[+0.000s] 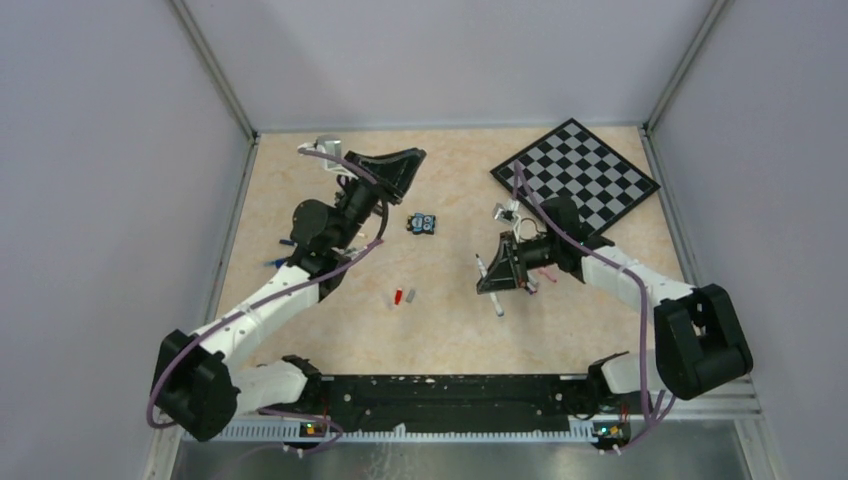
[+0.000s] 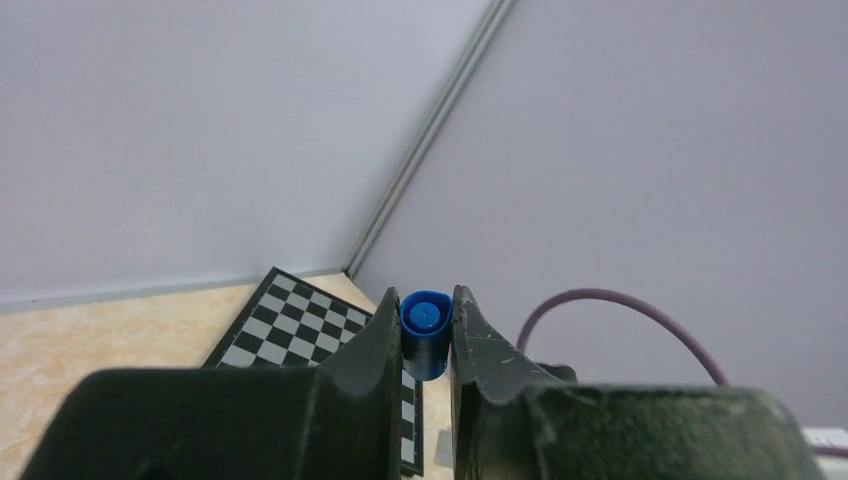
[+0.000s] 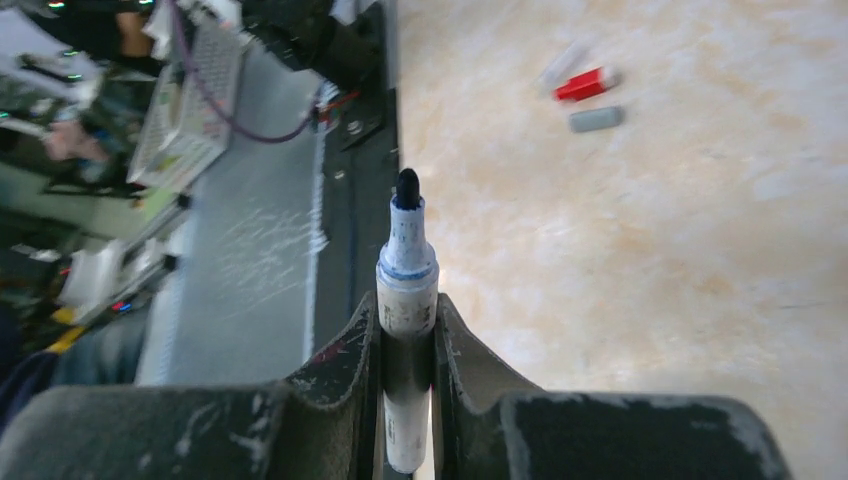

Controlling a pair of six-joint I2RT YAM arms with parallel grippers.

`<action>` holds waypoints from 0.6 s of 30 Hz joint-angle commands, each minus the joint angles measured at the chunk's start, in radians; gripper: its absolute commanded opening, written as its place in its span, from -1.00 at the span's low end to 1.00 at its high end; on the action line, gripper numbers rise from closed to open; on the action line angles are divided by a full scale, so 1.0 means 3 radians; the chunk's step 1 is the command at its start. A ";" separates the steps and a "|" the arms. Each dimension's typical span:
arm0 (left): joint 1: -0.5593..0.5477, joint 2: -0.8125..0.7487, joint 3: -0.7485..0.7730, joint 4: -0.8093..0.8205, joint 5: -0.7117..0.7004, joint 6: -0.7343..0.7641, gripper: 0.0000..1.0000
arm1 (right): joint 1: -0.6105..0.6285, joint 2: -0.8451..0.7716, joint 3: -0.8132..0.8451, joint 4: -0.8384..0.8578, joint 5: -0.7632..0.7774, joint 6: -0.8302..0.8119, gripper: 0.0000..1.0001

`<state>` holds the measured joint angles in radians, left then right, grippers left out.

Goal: Open the pen caps
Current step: Open the pen cap from the pen, then place the pen at the center of the board.

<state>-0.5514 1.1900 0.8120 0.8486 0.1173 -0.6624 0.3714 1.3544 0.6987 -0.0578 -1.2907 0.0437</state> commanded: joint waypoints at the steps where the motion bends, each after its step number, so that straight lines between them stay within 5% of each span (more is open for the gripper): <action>1: -0.0010 -0.0374 -0.0138 -0.0348 0.0287 0.0090 -1.00 | -0.0003 -0.0200 0.0464 -0.1188 0.1109 -0.1409 -1.00; 9: -0.0011 -0.1086 -0.1034 -0.1248 0.0660 -0.0242 -1.00 | -0.0817 -0.0401 0.0406 -0.1180 0.2047 -0.1534 -1.00; 18: -0.0035 -0.1217 -0.1418 -0.1713 0.1122 -0.0247 -1.00 | -0.1130 0.0005 0.0648 -0.1374 0.2770 -0.1743 -0.96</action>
<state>-0.5549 0.8463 0.4034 0.3710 0.3748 -0.7322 0.0586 1.3071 0.8165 -0.4355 -0.5674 -0.4278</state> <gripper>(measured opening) 0.191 0.133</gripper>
